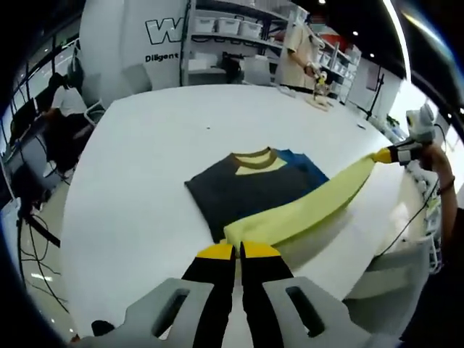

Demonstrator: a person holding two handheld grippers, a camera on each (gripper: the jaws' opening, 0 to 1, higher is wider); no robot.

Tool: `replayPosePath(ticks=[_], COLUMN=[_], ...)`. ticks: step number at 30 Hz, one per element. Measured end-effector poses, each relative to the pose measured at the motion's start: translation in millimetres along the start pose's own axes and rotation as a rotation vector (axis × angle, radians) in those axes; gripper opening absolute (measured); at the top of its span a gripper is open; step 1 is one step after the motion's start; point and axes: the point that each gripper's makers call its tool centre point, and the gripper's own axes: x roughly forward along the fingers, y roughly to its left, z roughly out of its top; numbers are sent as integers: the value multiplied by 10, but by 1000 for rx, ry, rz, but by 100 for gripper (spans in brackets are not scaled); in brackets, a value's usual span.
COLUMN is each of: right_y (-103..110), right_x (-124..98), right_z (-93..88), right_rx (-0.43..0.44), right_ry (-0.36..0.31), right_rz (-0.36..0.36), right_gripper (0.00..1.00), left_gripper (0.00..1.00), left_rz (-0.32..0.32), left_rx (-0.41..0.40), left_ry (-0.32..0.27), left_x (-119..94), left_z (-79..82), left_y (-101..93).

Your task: Fold the garment on the visible template until the final outline fits inside the template.

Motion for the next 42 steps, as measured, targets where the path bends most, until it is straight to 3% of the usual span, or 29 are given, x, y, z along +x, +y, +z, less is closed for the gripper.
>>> replayPosePath(ticks=[7, 21, 27, 33, 37, 38, 42], right_y=[-126, -344, -419, -581, -650, -676, -758], right_x=[104, 383, 540, 804, 945, 1016, 1244], right_z=[286, 843, 962, 1044, 1019, 1012, 1001], right_rx=[-34, 9, 21, 24, 36, 35, 41], right_ry=[-25, -98, -98, -56, -35, -27, -2], right_rz=[-36, -70, -82, -121, -124, -123, -126], right_gripper=[0, 0, 0, 0, 0, 0, 0], left_gripper=[2, 2, 2, 2, 2, 2, 2], left_rz=[7, 9, 8, 8, 6, 17, 24], left_rx=[25, -4, -7, -28, -57, -110, -126], left_ry=[-41, -99, -88, -82, -63, -45, -25], left_x=[113, 469, 672, 967, 1123, 1173, 1353], left_z=[319, 942, 1014, 1078, 1070, 1026, 974], left_y=[71, 409, 505, 638, 700, 725, 785])
